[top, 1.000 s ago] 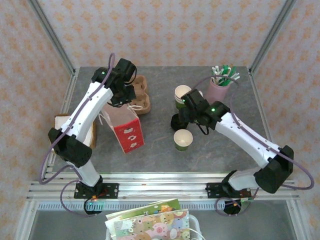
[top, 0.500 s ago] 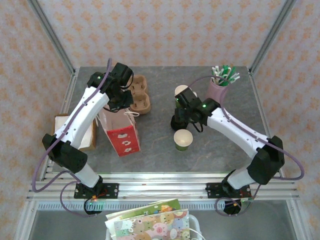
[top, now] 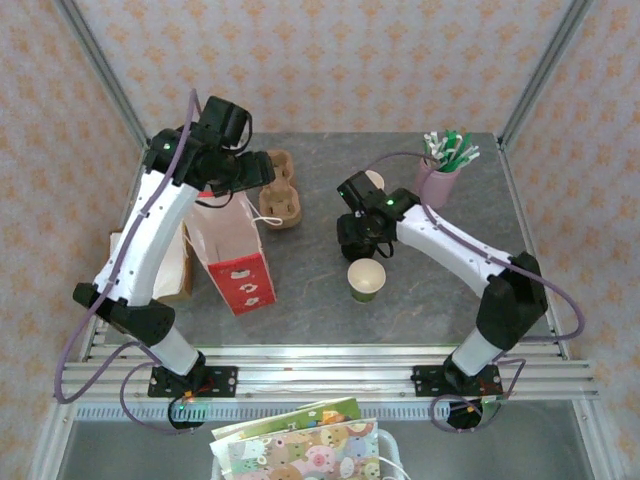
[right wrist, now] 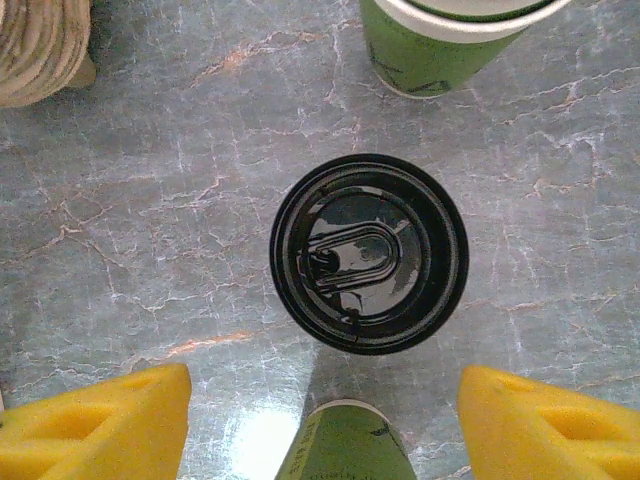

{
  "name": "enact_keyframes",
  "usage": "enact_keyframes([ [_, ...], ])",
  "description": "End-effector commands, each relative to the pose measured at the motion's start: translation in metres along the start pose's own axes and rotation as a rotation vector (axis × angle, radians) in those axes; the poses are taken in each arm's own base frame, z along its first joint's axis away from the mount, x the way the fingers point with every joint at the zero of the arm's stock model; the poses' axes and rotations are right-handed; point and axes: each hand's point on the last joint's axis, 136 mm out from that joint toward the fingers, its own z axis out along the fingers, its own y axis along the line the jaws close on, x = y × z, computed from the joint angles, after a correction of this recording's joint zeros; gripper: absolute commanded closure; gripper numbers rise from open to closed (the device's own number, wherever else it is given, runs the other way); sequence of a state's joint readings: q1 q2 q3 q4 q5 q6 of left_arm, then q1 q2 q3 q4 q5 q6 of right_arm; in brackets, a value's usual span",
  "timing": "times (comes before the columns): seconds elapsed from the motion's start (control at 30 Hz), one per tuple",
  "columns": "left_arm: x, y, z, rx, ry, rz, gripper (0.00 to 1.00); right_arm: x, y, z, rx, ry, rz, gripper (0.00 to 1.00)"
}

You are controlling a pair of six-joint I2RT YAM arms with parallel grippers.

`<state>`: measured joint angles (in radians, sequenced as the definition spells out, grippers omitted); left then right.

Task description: Pack the takeout coffee

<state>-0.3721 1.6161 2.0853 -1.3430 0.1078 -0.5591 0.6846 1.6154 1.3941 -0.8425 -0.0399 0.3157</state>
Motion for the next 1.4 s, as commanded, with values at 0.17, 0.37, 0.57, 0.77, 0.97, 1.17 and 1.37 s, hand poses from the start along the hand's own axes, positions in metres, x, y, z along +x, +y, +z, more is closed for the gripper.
enact_keyframes([
  [0.17, -0.048, -0.016, -0.067, 0.091, -0.265, 0.156, 0.18, 0.008, -0.007, -0.002, 0.076, 0.083, -0.07, 0.29],
  [0.37, -0.053, -0.034, -0.079, 0.2, -0.383, 0.25, 0.18, 0.02, -0.015, -0.035, 0.064, 0.109, -0.06, 0.29],
  [0.57, -0.015, -0.06, -0.067, 0.266, -0.409, 0.352, 0.18, 0.05, -0.005, -0.054, 0.057, 0.19, -0.096, 0.34],
  [0.77, 0.009, -0.074, -0.085, 0.333, -0.457, 0.443, 0.18, 0.082, 0.021, -0.058, 0.048, 0.248, -0.146, 0.44],
  [0.97, 0.01, -0.065, -0.102, 0.358, -0.522, 0.431, 0.16, 0.106, 0.033, -0.04, 0.039, 0.283, -0.162, 0.55],
  [1.17, 0.011, -0.06, -0.1, 0.328, -0.521, 0.439, 0.16, 0.116, 0.03, -0.018, 0.074, 0.298, -0.166, 0.64],
  [1.37, 0.009, -0.056, -0.104, 0.319, -0.539, 0.433, 0.15, 0.117, 0.031, -0.005, 0.093, 0.298, -0.172, 0.71],
])
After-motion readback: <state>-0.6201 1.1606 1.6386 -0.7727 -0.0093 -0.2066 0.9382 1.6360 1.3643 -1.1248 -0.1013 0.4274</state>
